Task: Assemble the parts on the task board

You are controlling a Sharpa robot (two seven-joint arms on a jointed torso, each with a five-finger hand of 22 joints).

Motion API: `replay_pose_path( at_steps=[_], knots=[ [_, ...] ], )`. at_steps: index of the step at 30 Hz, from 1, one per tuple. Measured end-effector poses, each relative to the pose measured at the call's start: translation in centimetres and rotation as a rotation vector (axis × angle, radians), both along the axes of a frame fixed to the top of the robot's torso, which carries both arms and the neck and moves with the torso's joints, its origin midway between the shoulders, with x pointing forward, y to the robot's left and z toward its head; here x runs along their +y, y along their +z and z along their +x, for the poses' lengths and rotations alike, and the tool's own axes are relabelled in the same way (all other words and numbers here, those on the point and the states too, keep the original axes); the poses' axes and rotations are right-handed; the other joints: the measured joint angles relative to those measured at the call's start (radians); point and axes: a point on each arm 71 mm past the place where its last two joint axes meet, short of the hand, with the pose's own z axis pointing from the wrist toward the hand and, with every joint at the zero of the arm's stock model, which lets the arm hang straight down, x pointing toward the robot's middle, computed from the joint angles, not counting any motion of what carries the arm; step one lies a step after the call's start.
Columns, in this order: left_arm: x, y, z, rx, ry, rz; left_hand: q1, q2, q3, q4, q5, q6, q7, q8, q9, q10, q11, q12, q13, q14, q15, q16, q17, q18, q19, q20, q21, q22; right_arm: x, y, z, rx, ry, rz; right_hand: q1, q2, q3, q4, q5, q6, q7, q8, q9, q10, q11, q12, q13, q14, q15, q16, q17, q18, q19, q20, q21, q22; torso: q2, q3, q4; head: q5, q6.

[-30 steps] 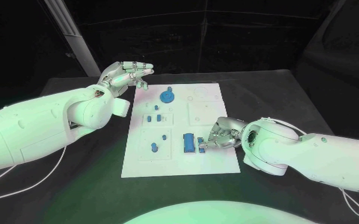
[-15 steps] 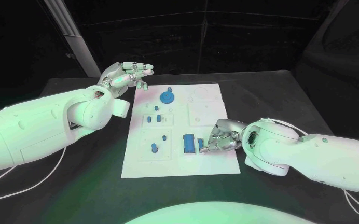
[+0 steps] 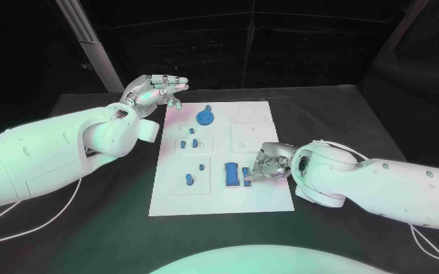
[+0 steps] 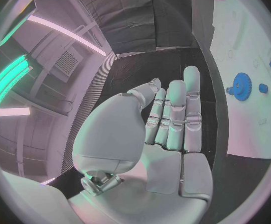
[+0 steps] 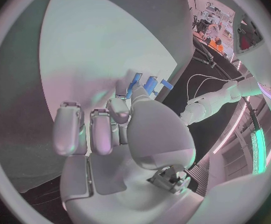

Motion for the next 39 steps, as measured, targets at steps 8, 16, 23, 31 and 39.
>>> replay_pose_path(
  at_steps=[8, 16, 23, 31, 39],
  knots=[
    [0.1, 0.0, 0.0, 0.0, 0.001, 0.001, 0.0, 0.0, 0.0, 0.0, 0.0, 0.0, 0.0, 0.0, 0.0, 0.0, 0.0, 0.0, 0.0, 0.0, 0.0, 0.0, 0.0, 0.0, 0.0, 0.0, 0.0, 0.0, 0.1, 0.1, 0.0, -0.009, 0.018, -0.002, 0.005, -0.013, -0.012, -0.01, 0.0, -0.014, 0.002, -0.008, -0.001, 0.0, 0.0, 0.0, 0.001, 0.0, 0.0, 0.0, 0.0, 0.0, 0.0, 0.0, 0.0, -0.002, -0.002, 0.0, -0.0012, 0.004, 0.004],
    [0.0, 0.0, 0.1, 0.001, 0.002, 0.002, 0.0, 0.0, 0.0, 0.0, 0.0, 0.0, 0.0, 0.0, 0.0, -0.004, 0.004, 0.0, 0.0, -0.004, 0.004, 0.0, -0.003, 0.0, 0.0, 0.0, 0.0, 0.0, -0.7, 0.3, -0.1, -0.049, -0.009, 0.053, 0.0, -0.018, -0.029, -0.004, 0.002, -0.023, 0.006, -0.014, -0.007, 0.0, 0.0, 0.0, 0.0, 0.0, 0.0, 0.0, 0.0, 0.0, 0.0, 0.0, 0.0, -0.005, -0.005, -0.0002, -0.0036, -0.001, 0.011],
    [0.2, -0.5, 0.0, 0.009, 0.003, 0.012, 0.0, 0.0, -0.003, -0.003, 0.0, 0.0, 0.0, 0.001, 0.0, -0.004, 0.004, 0.0, -0.001, -0.006, 0.001, 0.0, -0.003, 0.0, 0.0, 0.0, 0.0, 0.0, -1.7, 0.9, 0.3, -0.088, -0.046, 0.228, 0.011, -0.006, -0.052, -0.012, 0.014, -0.094, 0.032, -0.051, -0.017, -0.075, 0.031, -0.141, -0.108, 0.002, 0.01, -0.075, -0.055, 0.001, -0.059, 0.015, -0.082, -0.13, -0.01, -0.0011, -0.0042, -0.002, 0.021],
    [0.6, -1.1, 0.1, 0.02, 0.008, 0.026, -0.005, -0.005, -0.023, 0.017, 0.0, -0.007, 0.0, 0.013, 0.0, -0.004, 0.004, 0.018, -0.005, -0.05, 0.004, -0.036, -0.031, 0.0, -0.03, 0.01, -0.035, -0.019, -3.9, 1.0, 3.9, -0.096, -0.167, 0.552, 0.153, 0.058, -0.032, -0.076, 0.008, -0.197, 0.107, -0.111, -0.045, -0.396, 0.108, -0.646, -0.498, -0.252, 0.089, -0.768, -0.712, 0.094, -0.393, 0.08, -0.648, -0.76, -0.03, -0.0058, -0.0046, -0.001, 0.05],
    [1.4, -1.7, 1.1, 0.024, 0.044, 0.02, -0.035, -0.014, -0.094, 0.057, 0.004, -0.007, 0.0, 0.03, -0.005, 0.031, 0.016, -0.048, -0.029, -0.176, 0.044, -0.422, -0.215, 0.0, -0.201, 0.051, -0.252, -0.169, -4.8, 1.4, 8.9, -0.153, -0.301, 0.853, 0.174, 0.095, -0.029, -0.159, -0.032, -0.232, 0.143, -0.151, -0.134, -0.403, 0.175, -0.9, -0.871, -0.398, 0.176, -1.208, -1.019, 0.094, -0.487, 0.192, -1.047, -1.027, -0.054, -0.0085, -0.0132, 0.006, 0.107]
  ],
)
